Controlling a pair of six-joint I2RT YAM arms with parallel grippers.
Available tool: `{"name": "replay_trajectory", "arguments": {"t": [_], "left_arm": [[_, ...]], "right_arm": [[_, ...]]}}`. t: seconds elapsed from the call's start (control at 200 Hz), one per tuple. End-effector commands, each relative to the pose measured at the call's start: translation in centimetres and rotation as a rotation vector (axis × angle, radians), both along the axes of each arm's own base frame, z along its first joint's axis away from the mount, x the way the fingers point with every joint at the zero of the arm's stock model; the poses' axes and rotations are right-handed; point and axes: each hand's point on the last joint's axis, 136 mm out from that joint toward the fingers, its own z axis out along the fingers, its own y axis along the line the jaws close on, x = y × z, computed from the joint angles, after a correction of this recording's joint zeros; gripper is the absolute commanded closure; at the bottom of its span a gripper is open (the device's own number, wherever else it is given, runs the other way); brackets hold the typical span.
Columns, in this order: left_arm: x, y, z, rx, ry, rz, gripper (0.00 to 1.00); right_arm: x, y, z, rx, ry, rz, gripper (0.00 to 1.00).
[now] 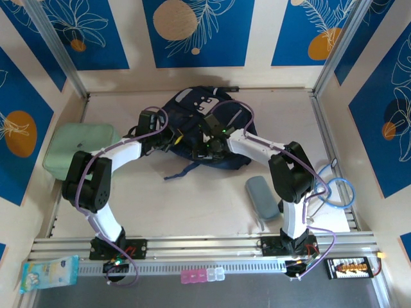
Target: Pack the student bag
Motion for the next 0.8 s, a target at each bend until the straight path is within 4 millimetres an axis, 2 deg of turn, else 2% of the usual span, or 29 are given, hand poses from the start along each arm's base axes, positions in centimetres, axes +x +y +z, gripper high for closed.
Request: {"name": "replay_trajectory", "arguments": {"t": [0.0, 0.2, 0.335, 0.515, 0.795], "left_arm": [[0.9, 1.2, 0.9, -0.014, -0.035, 0.042, 1.00], [0.8, 1.2, 0.8, -0.016, -0.031, 0.040, 1.00], [0.7, 1.2, 0.8, -0.017, -0.032, 0.040, 1.00], [0.5, 1.3, 0.3, -0.007, -0.021, 0.041, 1.00], [0.3, 1.4, -0.1, -0.006, -0.014, 0.040, 1.00]], "right_arm": [[1.2, 0.2, 0.1, 0.058, 0.008, -0.028, 0.58], [1.5, 0.6, -0.3, 0.141, 0.067, -0.056, 0.55], [1.9, 1.1, 0.6, 0.222, 0.047, -0.048, 0.56], [2.0, 1.3, 2.1, 0.269, -0.027, -0.019, 0.64], [1.8, 1.0, 1.5, 0.254, -0.030, -0.016, 0.81]]}}
